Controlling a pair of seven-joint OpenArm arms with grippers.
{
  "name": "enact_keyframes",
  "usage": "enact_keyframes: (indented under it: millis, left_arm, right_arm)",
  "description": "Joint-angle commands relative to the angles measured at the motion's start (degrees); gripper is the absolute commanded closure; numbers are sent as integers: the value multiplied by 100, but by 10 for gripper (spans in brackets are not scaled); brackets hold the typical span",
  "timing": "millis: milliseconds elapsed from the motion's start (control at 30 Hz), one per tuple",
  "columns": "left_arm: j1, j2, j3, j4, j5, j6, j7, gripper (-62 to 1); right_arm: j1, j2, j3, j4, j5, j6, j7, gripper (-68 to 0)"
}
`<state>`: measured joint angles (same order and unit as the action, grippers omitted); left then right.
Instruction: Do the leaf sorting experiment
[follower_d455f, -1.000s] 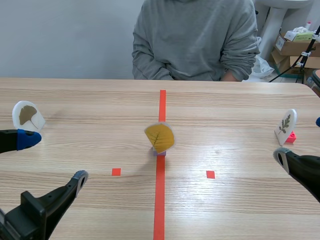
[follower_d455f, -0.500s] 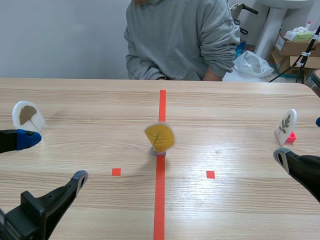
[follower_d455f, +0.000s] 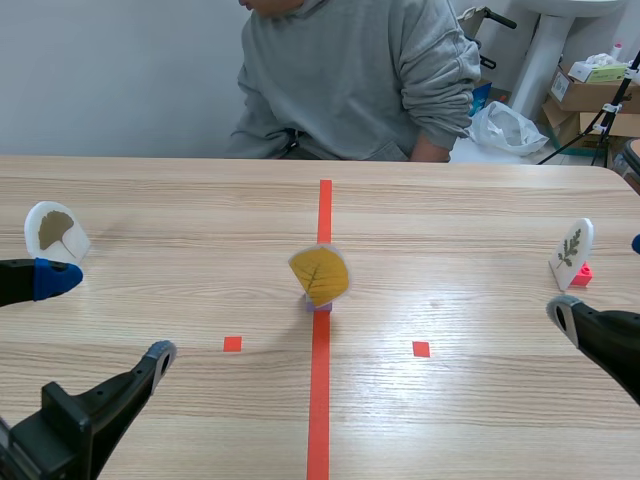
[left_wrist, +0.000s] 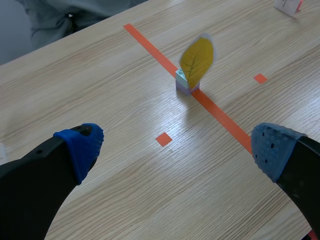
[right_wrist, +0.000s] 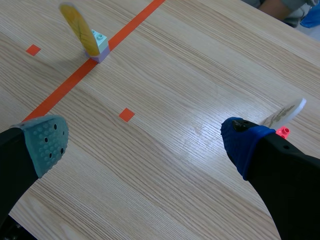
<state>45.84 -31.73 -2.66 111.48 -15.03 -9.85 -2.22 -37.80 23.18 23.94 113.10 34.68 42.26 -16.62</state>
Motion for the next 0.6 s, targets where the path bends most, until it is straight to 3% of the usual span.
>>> enact_keyframes:
  millis: [0, 400, 567]
  left_arm:
    - [-33, 28, 4, 28, -35, 7, -94, -623]
    - [-33, 28, 4, 24, -35, 7, -57, -623]
    - [-131, 70, 4, 22, -26, -2, 262, -623]
  right_arm:
    - [50, 31, 46, -7, 37, 46, 68, -632]
    - [50, 31, 46, -7, 39, 46, 68, -632]
    - [50, 31, 46, -7, 39, 46, 70, -632]
